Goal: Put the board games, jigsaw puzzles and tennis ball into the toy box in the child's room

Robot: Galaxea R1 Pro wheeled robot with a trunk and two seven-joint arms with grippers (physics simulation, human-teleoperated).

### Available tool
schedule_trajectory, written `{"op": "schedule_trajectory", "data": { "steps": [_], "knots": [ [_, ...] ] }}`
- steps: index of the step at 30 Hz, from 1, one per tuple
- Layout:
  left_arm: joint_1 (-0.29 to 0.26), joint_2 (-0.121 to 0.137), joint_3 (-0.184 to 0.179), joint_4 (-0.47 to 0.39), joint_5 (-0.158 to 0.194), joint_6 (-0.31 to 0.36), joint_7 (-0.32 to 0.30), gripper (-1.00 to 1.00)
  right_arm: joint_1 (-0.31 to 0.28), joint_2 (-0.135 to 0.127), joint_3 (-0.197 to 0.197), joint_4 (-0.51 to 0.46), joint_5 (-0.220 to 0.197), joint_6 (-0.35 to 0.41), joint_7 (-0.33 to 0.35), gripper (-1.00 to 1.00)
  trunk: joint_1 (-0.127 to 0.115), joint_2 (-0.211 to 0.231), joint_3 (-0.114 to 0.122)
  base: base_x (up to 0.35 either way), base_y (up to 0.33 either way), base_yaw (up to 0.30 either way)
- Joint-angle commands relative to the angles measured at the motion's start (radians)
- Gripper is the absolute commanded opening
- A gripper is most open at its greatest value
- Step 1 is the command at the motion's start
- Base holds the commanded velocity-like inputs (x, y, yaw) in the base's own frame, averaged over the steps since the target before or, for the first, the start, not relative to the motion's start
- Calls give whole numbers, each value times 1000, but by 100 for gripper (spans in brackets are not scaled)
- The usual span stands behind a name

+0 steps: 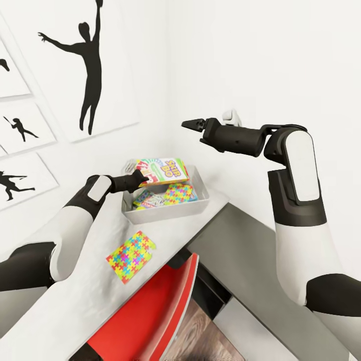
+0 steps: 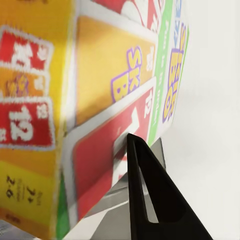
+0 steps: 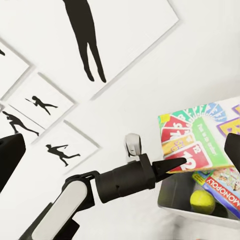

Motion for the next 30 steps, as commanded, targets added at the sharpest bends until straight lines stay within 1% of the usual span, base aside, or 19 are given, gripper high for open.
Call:
{"op": "schedule_trajectory", "data": {
  "steps": [1,30],
  "knots": [
    [-2,-1,6,0,-4,7,-4,-100,-1,1,0,0,-9,2,-10,100,1,-2,-4,0,0,0],
    [-6,-8,4,0,-7,1,-7,-100,-1,7,0,0,-9,2,-10,100,1,-2,-51,0,0,0]
  ]
}}
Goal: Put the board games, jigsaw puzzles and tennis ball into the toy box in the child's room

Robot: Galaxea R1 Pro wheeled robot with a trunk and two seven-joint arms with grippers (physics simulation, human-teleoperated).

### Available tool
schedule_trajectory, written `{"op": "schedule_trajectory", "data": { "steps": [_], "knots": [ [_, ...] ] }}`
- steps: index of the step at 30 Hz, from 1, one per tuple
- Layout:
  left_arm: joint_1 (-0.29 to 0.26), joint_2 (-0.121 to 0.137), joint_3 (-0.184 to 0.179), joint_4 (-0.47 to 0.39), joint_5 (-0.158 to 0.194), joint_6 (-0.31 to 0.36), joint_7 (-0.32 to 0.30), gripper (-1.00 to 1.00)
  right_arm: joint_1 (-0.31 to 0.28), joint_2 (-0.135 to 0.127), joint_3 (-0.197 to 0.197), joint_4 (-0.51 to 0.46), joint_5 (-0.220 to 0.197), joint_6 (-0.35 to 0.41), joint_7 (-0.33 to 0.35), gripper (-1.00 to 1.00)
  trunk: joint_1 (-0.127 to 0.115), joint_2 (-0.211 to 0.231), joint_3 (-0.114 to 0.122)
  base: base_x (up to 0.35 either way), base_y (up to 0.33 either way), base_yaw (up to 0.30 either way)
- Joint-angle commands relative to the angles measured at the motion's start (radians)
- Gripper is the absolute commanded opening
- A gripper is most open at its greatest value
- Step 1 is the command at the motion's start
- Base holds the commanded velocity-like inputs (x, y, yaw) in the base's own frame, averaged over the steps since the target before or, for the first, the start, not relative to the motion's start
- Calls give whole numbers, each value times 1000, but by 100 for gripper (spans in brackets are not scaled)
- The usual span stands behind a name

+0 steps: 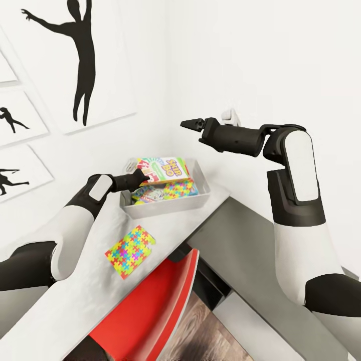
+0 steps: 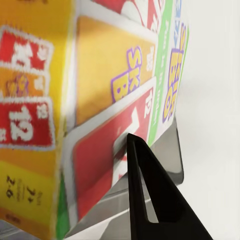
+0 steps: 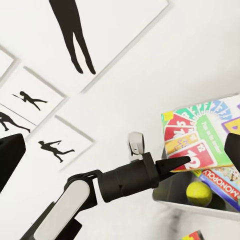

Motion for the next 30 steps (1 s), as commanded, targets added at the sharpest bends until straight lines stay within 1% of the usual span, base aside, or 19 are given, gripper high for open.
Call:
{"op": "schedule_trajectory", "data": {
  "steps": [1,3,7,11,17,24,30],
  "knots": [
    [-1,-1,7,0,-4,7,-4,-100,-1,0,0,0,-9,2,-10,100,1,-2,-3,0,0,0],
    [-1,-2,6,0,-10,7,-4,-100,-1,0,0,0,-9,2,-10,100,1,-2,-7,0,0,0],
    [-1,-4,7,0,-49,7,-5,-100,-1,0,0,0,-9,2,-10,100,1,-2,-13,0,0,0],
    [-1,-5,8,0,-64,8,-5,-100,-1,0,0,0,-9,2,-10,100,1,-2,-20,0,0,0],
    [-1,-5,8,0,-70,8,-5,-100,-1,0,0,0,-9,2,-10,100,1,-2,-30,0,0,0],
    [-1,-5,8,0,-69,8,-5,-100,-1,2,0,0,-9,2,-10,100,1,-2,-41,0,0,0],
    [-1,-5,8,0,-67,8,-13,-100,-1,1,-1,0,-9,2,-10,100,1,-2,-44,0,0,0]
  ]
}}
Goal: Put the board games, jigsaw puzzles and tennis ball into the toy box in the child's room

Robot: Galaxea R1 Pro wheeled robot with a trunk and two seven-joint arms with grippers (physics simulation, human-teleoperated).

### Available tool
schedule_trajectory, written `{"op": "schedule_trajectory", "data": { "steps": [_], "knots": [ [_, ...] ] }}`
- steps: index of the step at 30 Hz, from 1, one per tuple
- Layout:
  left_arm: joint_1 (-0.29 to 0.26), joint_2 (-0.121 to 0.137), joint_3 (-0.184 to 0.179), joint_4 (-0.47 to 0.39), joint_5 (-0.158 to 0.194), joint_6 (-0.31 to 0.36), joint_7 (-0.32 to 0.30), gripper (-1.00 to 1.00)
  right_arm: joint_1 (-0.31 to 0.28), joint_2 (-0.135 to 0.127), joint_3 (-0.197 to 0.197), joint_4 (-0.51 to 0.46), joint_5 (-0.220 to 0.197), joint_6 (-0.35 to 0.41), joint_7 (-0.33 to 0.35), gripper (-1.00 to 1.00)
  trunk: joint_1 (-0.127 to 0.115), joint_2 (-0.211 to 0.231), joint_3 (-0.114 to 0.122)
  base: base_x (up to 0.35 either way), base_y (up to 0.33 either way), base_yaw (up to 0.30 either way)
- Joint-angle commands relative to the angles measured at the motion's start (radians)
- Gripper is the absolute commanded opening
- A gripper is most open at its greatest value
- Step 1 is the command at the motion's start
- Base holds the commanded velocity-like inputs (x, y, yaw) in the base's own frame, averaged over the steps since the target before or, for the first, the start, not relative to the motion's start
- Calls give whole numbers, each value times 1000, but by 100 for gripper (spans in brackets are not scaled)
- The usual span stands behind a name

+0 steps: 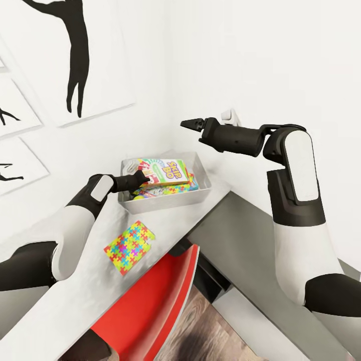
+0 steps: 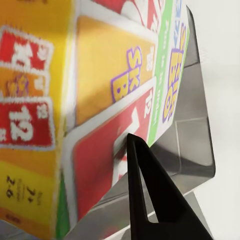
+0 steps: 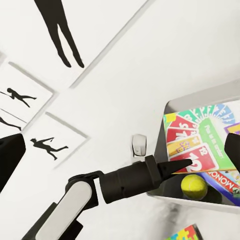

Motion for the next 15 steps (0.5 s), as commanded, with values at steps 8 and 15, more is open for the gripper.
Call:
{"op": "schedule_trajectory", "data": {
  "steps": [8,15],
  "knots": [
    [-1,-1,6,0,-3,6,-7,-100,-1,1,1,0,-9,4,-10,100,1,-2,-2,0,0,0],
    [-1,-1,7,-1,-3,5,-8,100,-1,0,0,0,-9,5,-10,100,1,-2,-2,0,0,0]
  ]
}}
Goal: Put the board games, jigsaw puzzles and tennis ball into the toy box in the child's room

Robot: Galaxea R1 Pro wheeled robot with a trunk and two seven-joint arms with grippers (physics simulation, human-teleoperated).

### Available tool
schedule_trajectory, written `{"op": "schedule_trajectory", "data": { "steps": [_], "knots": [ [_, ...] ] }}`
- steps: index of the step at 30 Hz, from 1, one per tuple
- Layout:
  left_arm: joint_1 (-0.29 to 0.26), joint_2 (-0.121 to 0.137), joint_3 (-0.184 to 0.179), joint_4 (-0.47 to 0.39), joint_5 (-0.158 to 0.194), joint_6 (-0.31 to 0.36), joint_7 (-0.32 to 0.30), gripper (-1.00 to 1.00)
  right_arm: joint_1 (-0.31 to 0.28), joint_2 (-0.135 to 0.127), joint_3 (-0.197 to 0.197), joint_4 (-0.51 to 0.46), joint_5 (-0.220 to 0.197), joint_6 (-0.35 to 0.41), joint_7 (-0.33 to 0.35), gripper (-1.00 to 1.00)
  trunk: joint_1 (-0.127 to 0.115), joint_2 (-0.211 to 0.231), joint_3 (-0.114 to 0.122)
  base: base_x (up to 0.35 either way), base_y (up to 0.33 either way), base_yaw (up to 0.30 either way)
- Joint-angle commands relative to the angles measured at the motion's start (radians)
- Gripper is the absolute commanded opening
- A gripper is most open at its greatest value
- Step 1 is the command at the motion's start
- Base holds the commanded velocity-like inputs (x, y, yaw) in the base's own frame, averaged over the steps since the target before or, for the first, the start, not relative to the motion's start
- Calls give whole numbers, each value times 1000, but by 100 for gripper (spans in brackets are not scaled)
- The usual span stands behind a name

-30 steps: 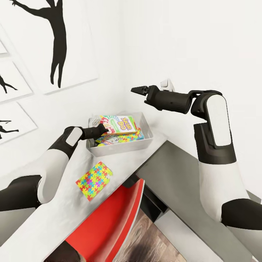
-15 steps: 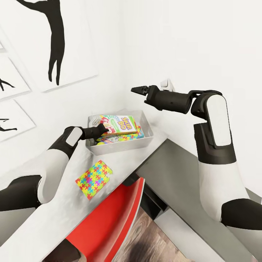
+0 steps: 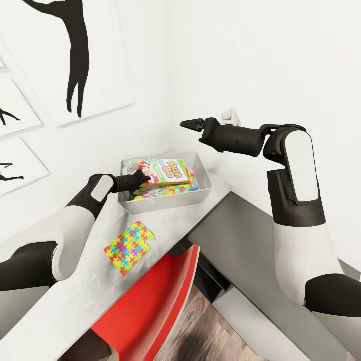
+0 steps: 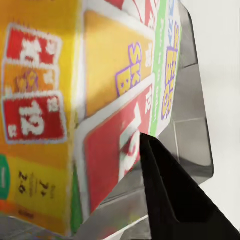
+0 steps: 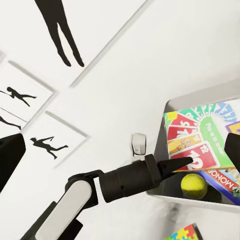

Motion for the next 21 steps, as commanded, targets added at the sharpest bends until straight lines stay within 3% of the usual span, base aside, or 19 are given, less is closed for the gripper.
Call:
{"op": "schedule_trajectory", "data": {
  "steps": [1,21],
  "knots": [
    [-1,-1,6,0,-3,7,-3,100,-1,0,-1,0,-9,2,-10,100,1,-2,-2,0,0,0],
    [-1,1,7,-4,-3,8,-3,100,-1,2,0,0,-9,0,-10,100,1,-2,-2,0,0,0]
  ]
}}
